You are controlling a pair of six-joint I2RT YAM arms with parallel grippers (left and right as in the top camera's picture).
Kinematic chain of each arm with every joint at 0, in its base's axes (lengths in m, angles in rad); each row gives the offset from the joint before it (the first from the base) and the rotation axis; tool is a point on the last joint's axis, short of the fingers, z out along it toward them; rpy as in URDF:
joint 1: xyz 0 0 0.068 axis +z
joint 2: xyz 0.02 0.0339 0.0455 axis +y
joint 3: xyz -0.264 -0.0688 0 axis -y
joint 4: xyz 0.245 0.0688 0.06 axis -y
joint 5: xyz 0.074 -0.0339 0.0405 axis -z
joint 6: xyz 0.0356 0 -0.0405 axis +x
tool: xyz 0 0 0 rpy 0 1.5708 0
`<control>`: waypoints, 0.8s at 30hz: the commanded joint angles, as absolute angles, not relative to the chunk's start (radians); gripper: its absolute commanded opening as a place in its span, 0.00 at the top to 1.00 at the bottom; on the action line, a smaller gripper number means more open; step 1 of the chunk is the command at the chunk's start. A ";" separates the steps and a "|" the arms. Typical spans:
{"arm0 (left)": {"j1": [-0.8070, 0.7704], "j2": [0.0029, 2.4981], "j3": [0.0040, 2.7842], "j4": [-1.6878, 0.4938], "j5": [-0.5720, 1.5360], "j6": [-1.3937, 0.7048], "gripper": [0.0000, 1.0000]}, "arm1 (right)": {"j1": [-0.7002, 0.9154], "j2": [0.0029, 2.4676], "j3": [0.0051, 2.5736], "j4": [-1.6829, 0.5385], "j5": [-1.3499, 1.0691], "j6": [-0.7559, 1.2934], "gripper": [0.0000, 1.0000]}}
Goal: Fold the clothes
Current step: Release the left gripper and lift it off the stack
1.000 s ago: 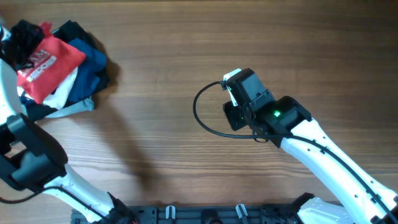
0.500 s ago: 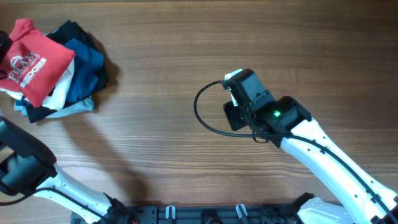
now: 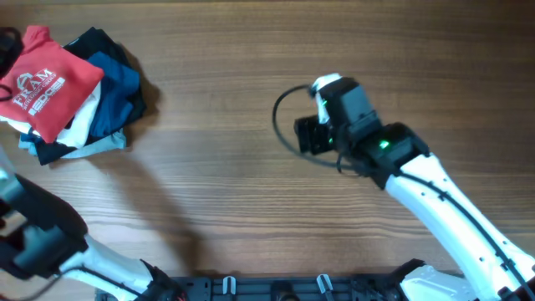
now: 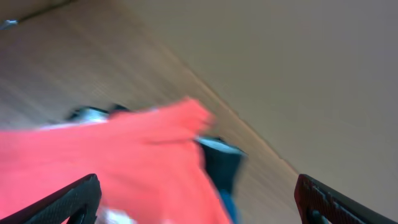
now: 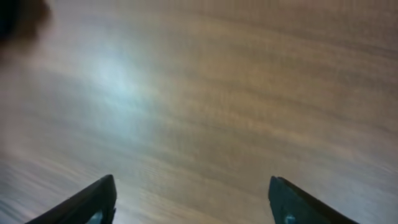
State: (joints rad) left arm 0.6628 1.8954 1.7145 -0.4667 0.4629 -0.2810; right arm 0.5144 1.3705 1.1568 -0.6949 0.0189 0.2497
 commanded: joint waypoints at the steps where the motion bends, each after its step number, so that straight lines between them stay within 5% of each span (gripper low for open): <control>1: 0.542 1.776 1.721 -0.589 0.477 -0.176 0.00 | 0.422 1.367 1.177 -0.645 -0.133 0.272 0.11; 4: 0.414 1.758 1.721 -0.700 0.436 -0.137 0.00 | 0.364 1.367 1.177 -0.612 -0.133 0.261 0.01; 20: -0.195 1.774 1.721 -1.042 0.175 -0.134 0.05 | 0.031 1.454 1.177 -0.666 -0.189 0.157 0.01; 21: -0.206 1.774 1.721 -1.060 0.169 -0.134 0.15 | 0.022 1.459 1.177 -0.686 -0.189 0.156 0.03; 22: -0.227 1.774 1.721 -1.108 0.146 -0.134 0.57 | 0.008 1.464 1.177 -0.731 -0.189 0.148 0.28; 24: -0.238 1.774 1.721 -1.147 0.120 -0.134 0.96 | 0.007 1.464 1.177 -0.761 -0.184 0.126 0.76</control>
